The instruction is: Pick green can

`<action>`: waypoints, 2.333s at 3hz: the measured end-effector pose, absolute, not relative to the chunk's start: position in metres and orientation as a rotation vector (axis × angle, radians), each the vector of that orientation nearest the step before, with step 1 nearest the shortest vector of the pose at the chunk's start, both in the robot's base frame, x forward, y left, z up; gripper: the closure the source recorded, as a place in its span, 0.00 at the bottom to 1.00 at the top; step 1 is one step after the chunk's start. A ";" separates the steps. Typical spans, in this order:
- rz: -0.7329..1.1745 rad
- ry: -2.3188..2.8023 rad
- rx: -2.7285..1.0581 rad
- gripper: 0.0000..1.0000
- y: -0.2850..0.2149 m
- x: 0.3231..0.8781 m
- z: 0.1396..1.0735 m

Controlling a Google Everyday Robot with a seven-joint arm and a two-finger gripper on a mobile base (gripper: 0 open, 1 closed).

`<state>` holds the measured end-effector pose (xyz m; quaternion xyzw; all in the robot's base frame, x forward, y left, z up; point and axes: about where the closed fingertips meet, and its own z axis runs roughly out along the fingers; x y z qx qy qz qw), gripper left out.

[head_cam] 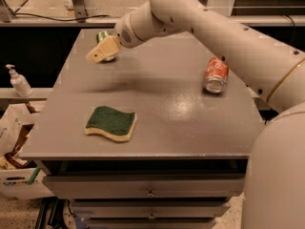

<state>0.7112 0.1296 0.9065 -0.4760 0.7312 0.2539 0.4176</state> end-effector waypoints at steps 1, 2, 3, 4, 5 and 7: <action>0.655 1.832 -1.178 0.00 0.145 0.726 0.893; 0.667 1.847 -1.132 0.00 0.155 0.743 0.873; 0.665 1.849 -1.077 0.00 0.164 0.763 0.861; 0.632 1.881 -1.019 0.18 0.166 0.784 0.851; 0.588 1.912 -0.979 0.41 0.163 0.797 0.845; 0.523 1.879 -0.964 0.88 0.159 0.798 0.872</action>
Offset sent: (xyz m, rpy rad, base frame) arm 0.0552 0.0321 -0.0532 0.0726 0.0304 -0.0803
